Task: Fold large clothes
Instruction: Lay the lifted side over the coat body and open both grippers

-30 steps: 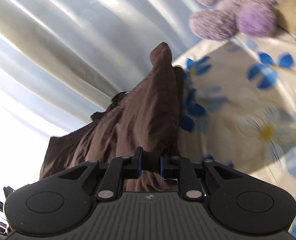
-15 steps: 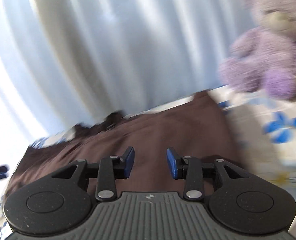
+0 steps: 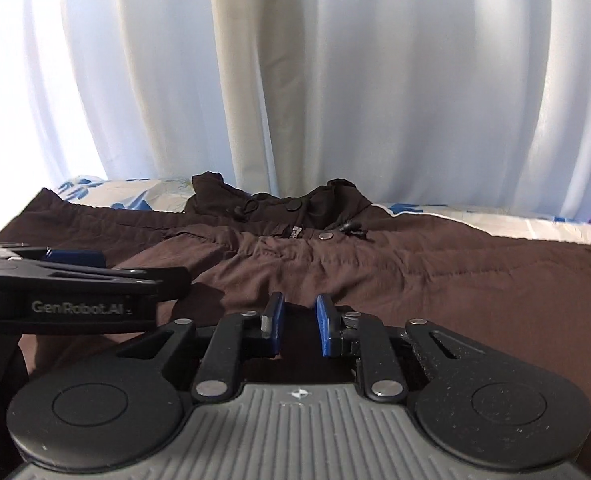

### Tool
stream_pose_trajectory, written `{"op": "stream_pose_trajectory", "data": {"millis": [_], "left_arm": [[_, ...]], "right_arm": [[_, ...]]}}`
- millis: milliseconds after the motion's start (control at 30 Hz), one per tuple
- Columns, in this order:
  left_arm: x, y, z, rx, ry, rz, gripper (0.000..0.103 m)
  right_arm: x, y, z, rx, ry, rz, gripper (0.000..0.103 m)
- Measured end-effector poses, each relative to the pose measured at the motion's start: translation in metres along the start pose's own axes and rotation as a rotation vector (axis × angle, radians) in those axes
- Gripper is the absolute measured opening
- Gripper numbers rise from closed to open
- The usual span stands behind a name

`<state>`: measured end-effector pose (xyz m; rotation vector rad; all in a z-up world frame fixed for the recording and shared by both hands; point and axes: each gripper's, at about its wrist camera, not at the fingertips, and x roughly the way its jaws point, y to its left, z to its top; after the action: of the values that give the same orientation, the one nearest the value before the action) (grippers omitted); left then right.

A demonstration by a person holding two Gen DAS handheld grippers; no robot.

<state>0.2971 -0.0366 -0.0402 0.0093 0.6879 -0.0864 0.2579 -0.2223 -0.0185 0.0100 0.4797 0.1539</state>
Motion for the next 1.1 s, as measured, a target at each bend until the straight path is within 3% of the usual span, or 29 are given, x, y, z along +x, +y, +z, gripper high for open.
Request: {"op": "stream_pose_trajectory", "data": {"millis": [400, 500, 567, 633, 733, 800, 933, 967, 1033, 1100], "left_arm": [[0.019, 0.004, -0.012, -0.023, -0.048, -0.009, 0.099], [0.014, 0.010, -0.003, 0.011, -0.034, -0.030, 0.099], [0.010, 0.020, 0.001, 0.031, -0.059, 0.001, 0.099], [0.010, 0.034, 0.002, 0.035, -0.081, 0.065, 0.099], [0.017, 0.064, -0.004, -0.035, -0.065, 0.099, 0.099], [0.017, 0.081, -0.009, -0.084, -0.071, 0.054, 0.099], [0.017, 0.089, -0.014, -0.104, -0.085, 0.010, 0.098], [0.018, 0.091, -0.014, -0.114, -0.088, 0.000, 0.099], [0.022, 0.095, -0.014, -0.131, -0.083, -0.022, 0.100], [0.021, 0.095, -0.012, -0.129, -0.078, -0.030, 0.101]], "right_arm": [[0.018, -0.009, -0.010, 0.008, -0.048, -0.001, 0.015], [0.012, -0.007, -0.006, -0.008, -0.031, -0.006, 0.015], [0.006, -0.010, 0.001, -0.039, -0.032, -0.025, 0.015], [0.003, -0.029, 0.002, -0.026, -0.039, -0.075, 0.015], [-0.001, -0.075, -0.004, 0.077, -0.031, -0.128, 0.014], [-0.010, -0.101, -0.009, 0.123, -0.042, -0.151, 0.004], [-0.030, -0.150, -0.017, 0.165, -0.065, -0.289, 0.003], [-0.035, -0.167, -0.024, 0.223, -0.074, -0.296, 0.003], [-0.042, -0.205, -0.038, 0.449, -0.101, -0.206, 0.000], [-0.042, -0.214, -0.042, 0.501, -0.111, -0.168, 0.000]]}}
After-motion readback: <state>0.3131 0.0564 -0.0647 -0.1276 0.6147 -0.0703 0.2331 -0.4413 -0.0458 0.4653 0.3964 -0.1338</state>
